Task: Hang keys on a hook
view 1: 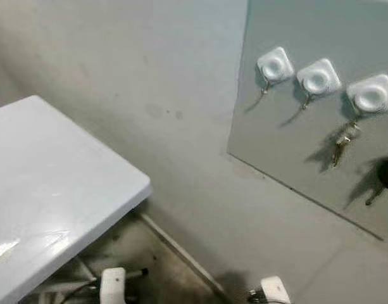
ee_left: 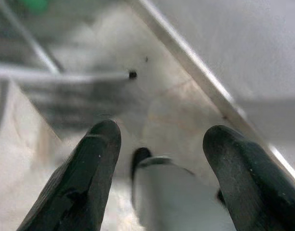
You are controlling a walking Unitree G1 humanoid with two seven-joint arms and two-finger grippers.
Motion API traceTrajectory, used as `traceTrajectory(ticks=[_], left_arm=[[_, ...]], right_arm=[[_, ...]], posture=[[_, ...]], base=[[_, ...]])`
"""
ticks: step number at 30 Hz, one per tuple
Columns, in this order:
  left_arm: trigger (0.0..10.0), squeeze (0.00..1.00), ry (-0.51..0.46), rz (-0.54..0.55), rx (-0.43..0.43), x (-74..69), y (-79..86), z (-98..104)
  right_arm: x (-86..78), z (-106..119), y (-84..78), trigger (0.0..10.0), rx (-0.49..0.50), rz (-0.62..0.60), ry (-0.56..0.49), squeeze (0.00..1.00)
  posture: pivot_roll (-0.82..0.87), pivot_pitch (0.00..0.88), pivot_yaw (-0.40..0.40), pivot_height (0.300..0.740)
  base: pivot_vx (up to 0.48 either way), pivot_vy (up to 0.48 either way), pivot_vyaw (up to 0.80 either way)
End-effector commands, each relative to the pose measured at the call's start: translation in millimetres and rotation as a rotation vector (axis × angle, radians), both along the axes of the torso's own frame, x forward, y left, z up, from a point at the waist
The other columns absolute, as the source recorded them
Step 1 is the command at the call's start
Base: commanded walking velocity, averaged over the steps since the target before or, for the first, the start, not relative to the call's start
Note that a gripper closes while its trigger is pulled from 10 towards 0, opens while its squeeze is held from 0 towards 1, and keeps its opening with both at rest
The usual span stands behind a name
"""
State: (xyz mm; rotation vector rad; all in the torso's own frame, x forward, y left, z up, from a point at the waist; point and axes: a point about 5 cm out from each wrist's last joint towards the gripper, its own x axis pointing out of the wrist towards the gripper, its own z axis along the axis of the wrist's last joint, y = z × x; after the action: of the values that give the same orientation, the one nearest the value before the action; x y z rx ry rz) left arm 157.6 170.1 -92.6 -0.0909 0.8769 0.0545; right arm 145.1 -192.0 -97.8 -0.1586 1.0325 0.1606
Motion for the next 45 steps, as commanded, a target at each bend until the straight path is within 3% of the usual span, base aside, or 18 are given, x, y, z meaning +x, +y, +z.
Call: traceTrajectory(ticks=[1, 34, 45], left_arm=[[10.0, 0.0, 0.007, 0.022, 0.033, -1.4, 12.8, 0.4], [10.0, 0.0, 0.045, 0.063, 0.016, -8.1, 15.3, -2.9], [10.0, 0.0, 0.049, 0.085, 0.007, -8.4, 19.4, -2.7]], right_arm=[[11.0, 3.0, 10.5, 10.0, 0.023, 0.019, -0.028, 0.0], [10.4, 3.0, 7.9, 10.0, 0.018, 0.034, -0.019, 0.0], [9.2, 2.8, 5.9, 10.0, 0.021, 0.024, -0.017, 0.0]], posture=[[-0.08, 0.0, -0.023, 0.732], [-0.07, 0.0, -0.038, 0.732], [-0.07, 0.0, -0.033, 0.732]], base=[[0.0, 0.0, 0.8], [0.0, 0.0, 0.8], [0.0, 0.232, 0.0]])
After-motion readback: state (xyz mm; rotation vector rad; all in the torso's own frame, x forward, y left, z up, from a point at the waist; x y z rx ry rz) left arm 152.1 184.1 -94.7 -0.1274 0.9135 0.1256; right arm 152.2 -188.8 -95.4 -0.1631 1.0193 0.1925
